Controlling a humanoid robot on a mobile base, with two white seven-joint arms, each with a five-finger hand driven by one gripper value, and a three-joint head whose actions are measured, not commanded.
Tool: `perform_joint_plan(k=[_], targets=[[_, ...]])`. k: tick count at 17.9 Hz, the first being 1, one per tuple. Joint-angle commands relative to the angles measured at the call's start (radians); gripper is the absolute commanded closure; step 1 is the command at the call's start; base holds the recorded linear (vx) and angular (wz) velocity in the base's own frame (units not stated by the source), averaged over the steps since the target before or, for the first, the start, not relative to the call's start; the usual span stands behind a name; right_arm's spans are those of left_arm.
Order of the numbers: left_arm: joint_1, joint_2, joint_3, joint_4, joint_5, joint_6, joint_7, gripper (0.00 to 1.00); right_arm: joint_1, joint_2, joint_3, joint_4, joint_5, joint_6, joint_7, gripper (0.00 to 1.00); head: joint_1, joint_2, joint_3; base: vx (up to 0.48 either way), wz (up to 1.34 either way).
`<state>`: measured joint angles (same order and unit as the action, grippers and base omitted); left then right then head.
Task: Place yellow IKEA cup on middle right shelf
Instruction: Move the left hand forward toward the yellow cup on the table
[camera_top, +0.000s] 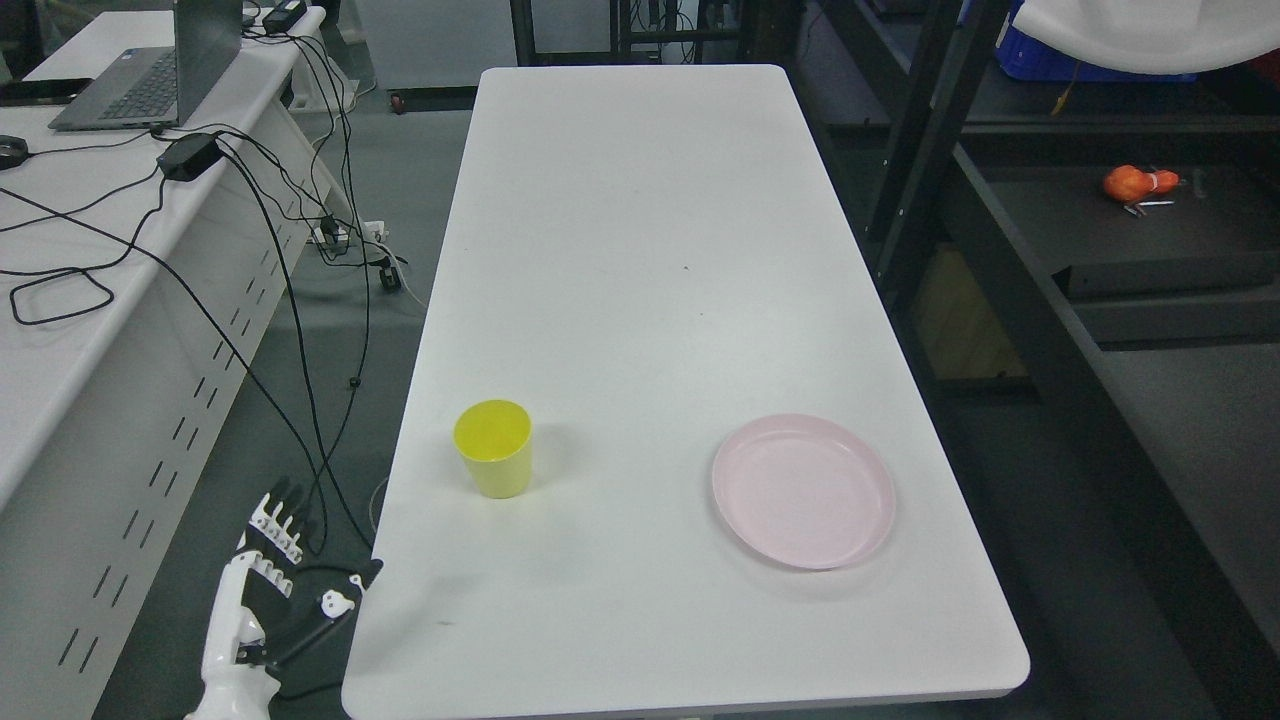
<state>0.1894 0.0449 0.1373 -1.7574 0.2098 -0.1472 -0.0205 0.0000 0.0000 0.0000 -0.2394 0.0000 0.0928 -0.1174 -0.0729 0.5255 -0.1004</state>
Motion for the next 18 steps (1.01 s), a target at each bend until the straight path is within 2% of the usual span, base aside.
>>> perform_joint_plan(k=[1, 7, 9, 11, 13, 18], targets=[[-0.004, 0.007, 0.027, 0.001, 0.0, -0.002, 0.001, 0.01, 0.014, -0.017, 0.017, 0.0, -0.025, 0.001, 0.001, 0.01, 0.0, 0.0, 0.0, 0.019, 0.0], [-0.031, -0.002, 0.028, 0.042, 0.005, -0.006, 0.001, 0.01, 0.014, -0.017, 0.017, 0.0, -0.025, 0.001, 0.001, 0.0, 0.0, 0.0, 0.0, 0.024, 0.0], [-0.096, -0.003, 0.027, 0.1, 0.078, -0.012, 0.001, 0.01, 0.014, -0.017, 0.017, 0.0, -0.025, 0.001, 0.001, 0.01, 0.0, 0.0, 0.0, 0.017, 0.0], [-0.135, 0.007, 0.016, 0.145, 0.234, -0.012, 0.001, 0.01, 0.014, -0.017, 0.017, 0.0, -0.025, 0.001, 0.001, 0.01, 0.0, 0.0, 0.0, 0.007, 0.0], [-0.151, 0.036, 0.001, 0.156, 0.266, -0.011, -0.001, 0.01, 0.014, -0.017, 0.017, 0.0, -0.025, 0.001, 0.001, 0.01, 0.0, 0.0, 0.0, 0.0, 0.0], [-0.156, 0.043, -0.183, 0.15, 0.263, -0.018, 0.001, 0.01, 0.014, -0.017, 0.017, 0.0, -0.025, 0.001, 0.001, 0.0, 0.0, 0.0, 0.0, 0.0, 0.0]])
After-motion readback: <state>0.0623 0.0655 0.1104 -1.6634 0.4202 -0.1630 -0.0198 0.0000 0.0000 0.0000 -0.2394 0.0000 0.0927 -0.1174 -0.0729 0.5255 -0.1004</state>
